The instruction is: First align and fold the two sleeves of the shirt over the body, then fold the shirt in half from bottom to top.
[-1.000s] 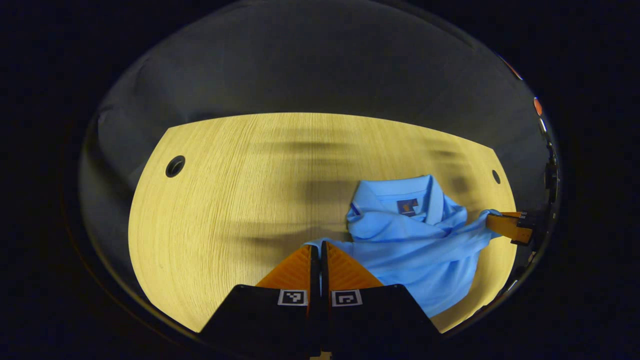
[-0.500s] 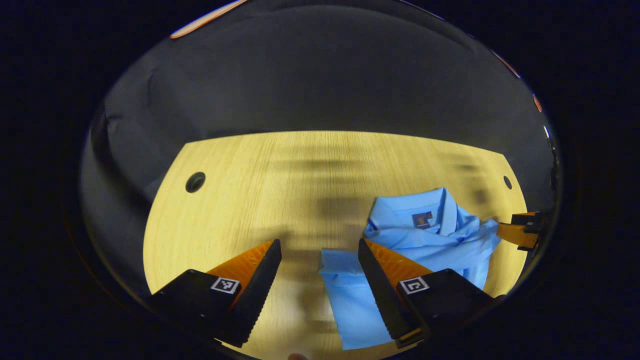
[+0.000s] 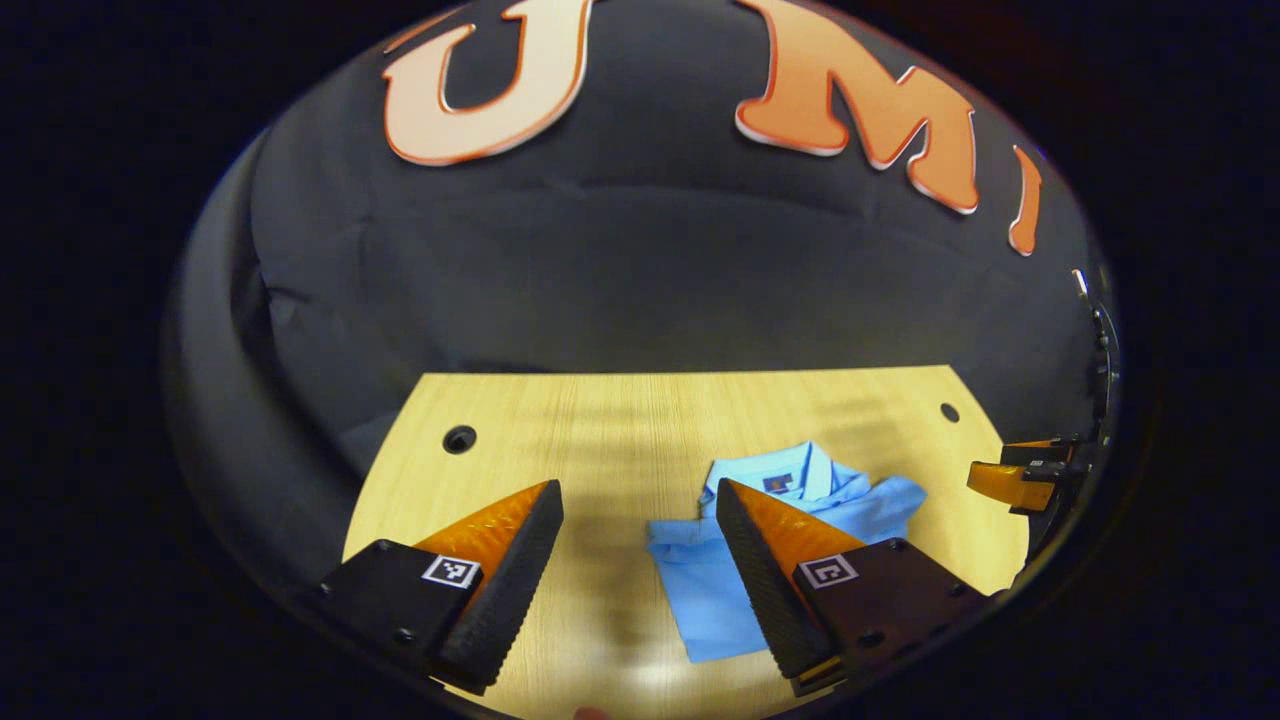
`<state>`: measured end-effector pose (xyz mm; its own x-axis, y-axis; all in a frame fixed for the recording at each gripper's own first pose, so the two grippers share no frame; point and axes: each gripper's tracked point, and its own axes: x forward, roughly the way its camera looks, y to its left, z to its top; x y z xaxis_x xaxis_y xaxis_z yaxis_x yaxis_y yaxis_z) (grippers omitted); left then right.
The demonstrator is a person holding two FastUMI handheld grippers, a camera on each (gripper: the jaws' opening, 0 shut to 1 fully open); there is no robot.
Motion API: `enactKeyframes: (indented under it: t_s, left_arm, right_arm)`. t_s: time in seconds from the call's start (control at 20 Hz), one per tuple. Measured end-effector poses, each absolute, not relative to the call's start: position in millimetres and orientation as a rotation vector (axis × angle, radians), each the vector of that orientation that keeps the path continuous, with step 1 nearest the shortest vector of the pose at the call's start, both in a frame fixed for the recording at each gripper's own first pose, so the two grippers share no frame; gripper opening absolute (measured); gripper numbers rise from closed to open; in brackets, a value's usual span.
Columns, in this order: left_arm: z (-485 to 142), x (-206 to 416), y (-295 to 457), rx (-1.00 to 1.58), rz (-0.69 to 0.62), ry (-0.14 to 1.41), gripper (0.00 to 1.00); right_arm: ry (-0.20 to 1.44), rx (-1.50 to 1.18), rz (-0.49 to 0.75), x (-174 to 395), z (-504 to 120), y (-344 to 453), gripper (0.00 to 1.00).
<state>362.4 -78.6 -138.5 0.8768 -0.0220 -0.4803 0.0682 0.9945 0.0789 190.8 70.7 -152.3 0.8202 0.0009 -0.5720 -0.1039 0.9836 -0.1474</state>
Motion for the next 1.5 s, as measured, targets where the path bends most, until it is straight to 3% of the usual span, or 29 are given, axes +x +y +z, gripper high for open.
enactKeyframes:
  t_s: [0.4, 0.75, 0.9, 1.5]
  left_arm:
    - [-44, 213, -38, 0.132, -0.04, 0.183, 0.99]
    - [-43, 126, -21, 0.099, -0.05, 0.092, 0.99]
    - [-40, 109, -16, 0.087, -0.041, 0.068, 0.99]
    - [-40, 86, -59, 0.006, 0.007, 0.025, 1.0]
  right_arm:
    - [0.326, -0.082, 0.083, 42, -74, 98, 0.99]
    - [0.216, -0.004, 0.034, -52, -78, 82, 0.99]
    - [0.139, 0.0, 0.028, -71, -70, 75, 0.99]
    - [0.11, -0.01, 0.146, -85, -63, 38, 0.99]
